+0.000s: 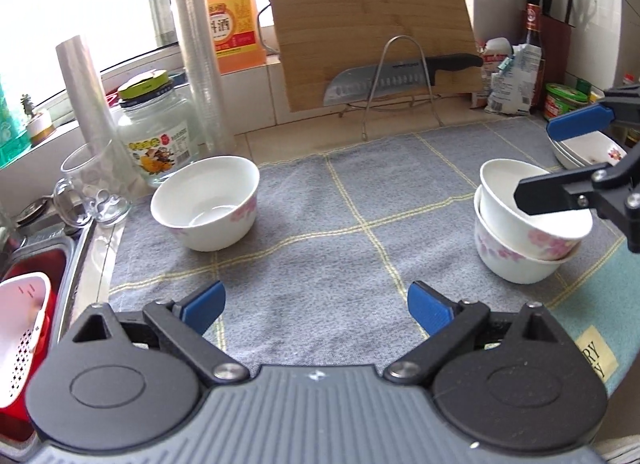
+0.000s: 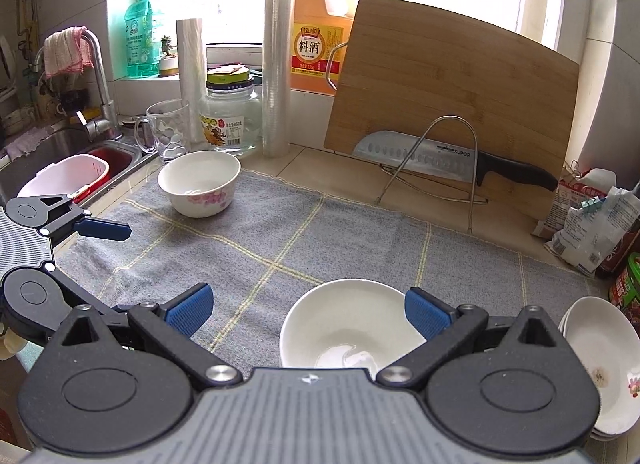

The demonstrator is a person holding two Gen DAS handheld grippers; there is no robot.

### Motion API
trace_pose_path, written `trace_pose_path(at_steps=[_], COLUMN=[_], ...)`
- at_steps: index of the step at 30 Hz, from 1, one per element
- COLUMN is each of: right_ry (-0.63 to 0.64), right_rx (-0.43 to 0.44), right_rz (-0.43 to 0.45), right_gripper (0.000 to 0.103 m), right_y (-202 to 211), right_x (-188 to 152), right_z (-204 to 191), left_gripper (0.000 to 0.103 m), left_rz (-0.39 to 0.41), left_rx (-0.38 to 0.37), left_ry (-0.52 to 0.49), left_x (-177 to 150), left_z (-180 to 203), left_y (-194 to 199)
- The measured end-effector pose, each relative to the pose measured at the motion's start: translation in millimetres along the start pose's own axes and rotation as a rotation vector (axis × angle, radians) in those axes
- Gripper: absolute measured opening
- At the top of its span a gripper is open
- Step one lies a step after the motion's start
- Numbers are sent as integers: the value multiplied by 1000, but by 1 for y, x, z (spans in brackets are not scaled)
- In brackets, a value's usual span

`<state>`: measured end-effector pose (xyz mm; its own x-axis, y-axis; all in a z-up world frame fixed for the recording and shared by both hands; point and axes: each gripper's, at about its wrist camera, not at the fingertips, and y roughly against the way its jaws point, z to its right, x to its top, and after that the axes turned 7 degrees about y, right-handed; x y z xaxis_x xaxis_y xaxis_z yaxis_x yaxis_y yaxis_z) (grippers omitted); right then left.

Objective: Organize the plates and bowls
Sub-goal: 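Move the left gripper toward the remaining white bowl near the jar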

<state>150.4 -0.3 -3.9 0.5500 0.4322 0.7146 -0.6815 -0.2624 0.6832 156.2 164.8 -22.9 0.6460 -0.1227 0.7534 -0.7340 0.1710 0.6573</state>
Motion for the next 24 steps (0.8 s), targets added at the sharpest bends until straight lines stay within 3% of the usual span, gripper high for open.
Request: trace_pose_path(at_steps=[5, 10, 14, 24], right_ry=[44, 92, 89, 67], right_rx=[41, 47, 54, 12], right_rz=[80, 137, 97, 75], right_gripper=[103, 103, 103, 103], right_y=[2, -1, -14, -49], right_x=[6, 19, 25, 47], right_z=[-1, -12, -26, -82], left_gripper=[99, 99, 100, 100], left_rz=[-2, 24, 36, 34], left_rx=[118, 171, 168, 64], left_ry=[83, 138, 126, 8], left_x=[3, 11, 23, 60], left_z=[-14, -33, -53, -105], left_y=[9, 25, 25, -17])
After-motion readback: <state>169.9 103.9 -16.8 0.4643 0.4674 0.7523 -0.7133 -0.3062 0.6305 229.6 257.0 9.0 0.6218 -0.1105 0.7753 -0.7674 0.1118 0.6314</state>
